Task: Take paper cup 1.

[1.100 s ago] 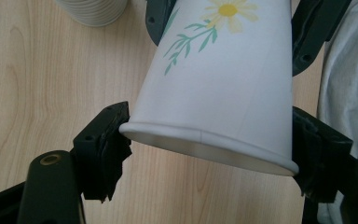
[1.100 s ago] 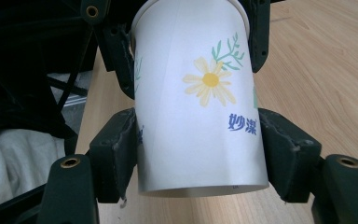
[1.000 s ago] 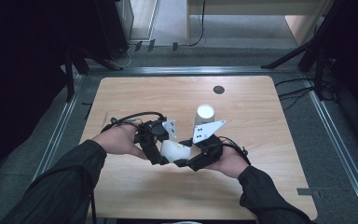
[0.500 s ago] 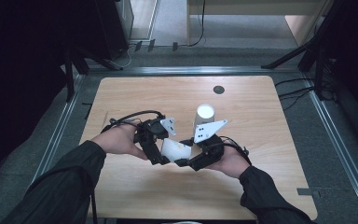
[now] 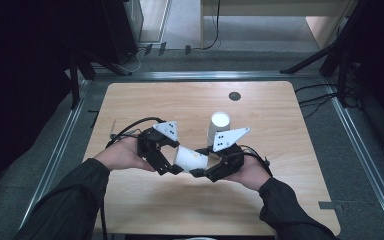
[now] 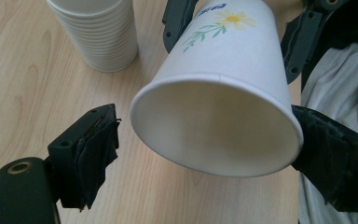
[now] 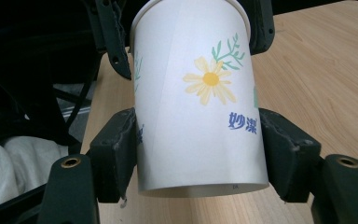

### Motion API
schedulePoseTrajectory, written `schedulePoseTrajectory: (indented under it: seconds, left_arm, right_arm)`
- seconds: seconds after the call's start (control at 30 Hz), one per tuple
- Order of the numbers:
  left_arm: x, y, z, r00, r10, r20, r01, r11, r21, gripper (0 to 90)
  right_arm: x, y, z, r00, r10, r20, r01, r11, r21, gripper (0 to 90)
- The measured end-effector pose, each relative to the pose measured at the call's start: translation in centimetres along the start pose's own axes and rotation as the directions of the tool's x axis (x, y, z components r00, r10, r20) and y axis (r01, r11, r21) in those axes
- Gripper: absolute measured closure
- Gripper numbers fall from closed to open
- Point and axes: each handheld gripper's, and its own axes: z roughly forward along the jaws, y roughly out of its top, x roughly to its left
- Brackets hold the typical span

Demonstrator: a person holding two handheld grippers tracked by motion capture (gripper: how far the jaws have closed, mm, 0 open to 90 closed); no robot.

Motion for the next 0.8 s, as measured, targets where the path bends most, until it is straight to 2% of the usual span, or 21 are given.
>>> schedulePoseTrajectory:
  seconds: [0.2,0.33,0.4,0.57,0.8]
  left_arm:
    - [-0.2,-0.9,0.3,0.9998,-0.008,0.017,0.009,0.9978,-0.065,12.0]
    - [-0.3,-1.2,0.6,0.9993,-0.025,0.026,0.028,0.9932,-0.113,12.5]
    - [-0.3,-1.4,0.7,0.999,-0.031,0.032,0.035,0.9896,-0.139,12.6]
    - [-0.3,-1.7,0.9,0.9978,-0.048,0.045,0.057,0.9746,-0.216,12.7]
    - [-0.5,-2.1,1.5,0.9961,-0.06,0.065,0.075,0.9603,-0.269,13.0]
  right_arm:
    - [-0.1,-0.2,-0.3,1.0,0.0,-0.005,0.0,1.0,-0.013,34.2]
    - [-0.1,-0.3,-0.5,0.9999,-0.002,-0.011,0.001,1.0,-0.021,34.2]
    - [-0.1,-0.4,-0.6,0.9999,0.0,-0.016,0.0,1.0,-0.027,34.2]
    - [-0.3,-0.6,-0.9,0.9997,0.005,-0.022,-0.006,0.999,-0.047,34.2]
    - [-0.4,-0.7,-1.1,0.9994,0.009,-0.032,-0.011,0.999,-0.053,34.2]
